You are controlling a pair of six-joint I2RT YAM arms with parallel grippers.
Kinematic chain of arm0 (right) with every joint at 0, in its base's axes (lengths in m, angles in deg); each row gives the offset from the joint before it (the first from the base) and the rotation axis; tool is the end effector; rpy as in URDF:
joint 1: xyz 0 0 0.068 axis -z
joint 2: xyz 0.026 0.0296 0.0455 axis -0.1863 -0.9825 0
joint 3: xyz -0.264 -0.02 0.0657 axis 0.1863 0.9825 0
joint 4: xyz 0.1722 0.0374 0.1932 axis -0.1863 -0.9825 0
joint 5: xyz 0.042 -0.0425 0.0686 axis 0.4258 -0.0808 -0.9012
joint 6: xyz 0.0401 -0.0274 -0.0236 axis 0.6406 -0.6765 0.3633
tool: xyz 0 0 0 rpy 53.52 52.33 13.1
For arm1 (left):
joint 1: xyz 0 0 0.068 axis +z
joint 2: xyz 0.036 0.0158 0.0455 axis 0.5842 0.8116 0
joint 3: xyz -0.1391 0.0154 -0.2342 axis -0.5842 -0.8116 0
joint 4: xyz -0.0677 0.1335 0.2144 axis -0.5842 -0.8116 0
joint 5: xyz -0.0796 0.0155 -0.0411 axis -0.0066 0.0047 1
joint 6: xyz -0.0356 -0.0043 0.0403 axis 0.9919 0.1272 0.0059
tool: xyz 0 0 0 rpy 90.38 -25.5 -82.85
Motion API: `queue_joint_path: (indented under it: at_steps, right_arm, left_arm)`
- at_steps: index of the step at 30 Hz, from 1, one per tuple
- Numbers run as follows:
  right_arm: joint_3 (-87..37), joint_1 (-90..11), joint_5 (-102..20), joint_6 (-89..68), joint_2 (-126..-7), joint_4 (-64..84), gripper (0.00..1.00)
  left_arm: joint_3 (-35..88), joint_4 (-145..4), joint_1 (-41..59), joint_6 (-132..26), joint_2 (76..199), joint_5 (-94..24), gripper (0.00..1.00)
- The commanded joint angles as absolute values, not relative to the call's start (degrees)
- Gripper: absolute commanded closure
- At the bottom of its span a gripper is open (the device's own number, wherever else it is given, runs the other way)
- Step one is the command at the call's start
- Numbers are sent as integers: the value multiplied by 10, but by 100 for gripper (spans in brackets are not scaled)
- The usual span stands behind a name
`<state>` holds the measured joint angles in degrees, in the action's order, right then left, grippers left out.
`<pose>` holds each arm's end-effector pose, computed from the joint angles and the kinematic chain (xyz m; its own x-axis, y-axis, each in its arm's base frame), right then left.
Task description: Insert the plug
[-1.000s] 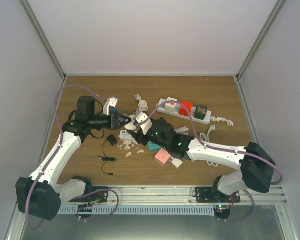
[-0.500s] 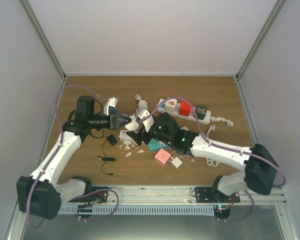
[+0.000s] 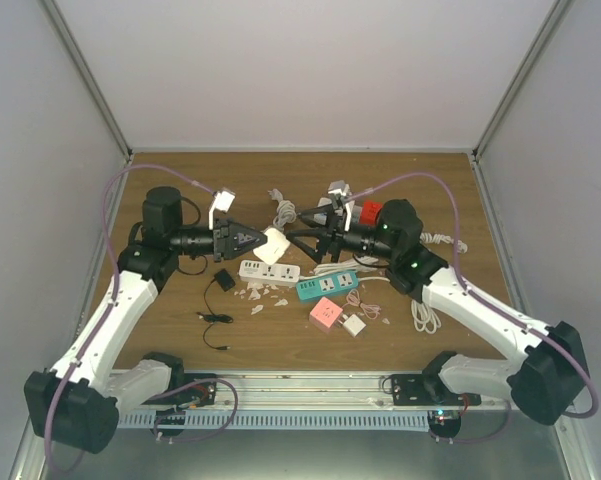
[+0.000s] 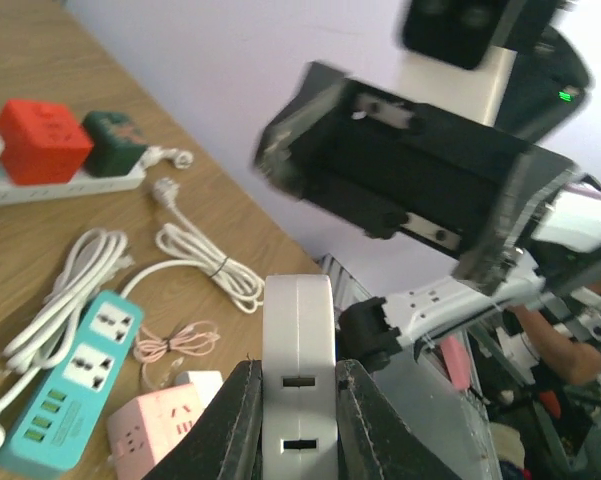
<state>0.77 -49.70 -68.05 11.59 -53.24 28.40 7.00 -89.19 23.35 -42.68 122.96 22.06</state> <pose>0.2007 0.1885 0.3400 -0.4611 0.1334 -0.8773 -0.8433 0.2418 0.4800 0.2095 -0.0792 0.3317 -0.7152 -0.0051 -0.6989 0.6757 0.2505 -0.6933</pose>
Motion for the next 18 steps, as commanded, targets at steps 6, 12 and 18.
queue_joint_path:
  at_steps: [6, 12, 18]
  right_arm:
    - [-29, -492, -832, 266, -580, 360, 41]
    - [-31, -492, -851, 285, -596, 377, 55]
    - [-36, -495, -870, 290, -613, 393, 66]
  left_arm:
    - [89, -807, 216, -414, 1197, 283, 100]
    - [91, -795, 212, -406, 1198, 281, 100]
    - [92, -797, 210, -407, 1200, 277, 100]
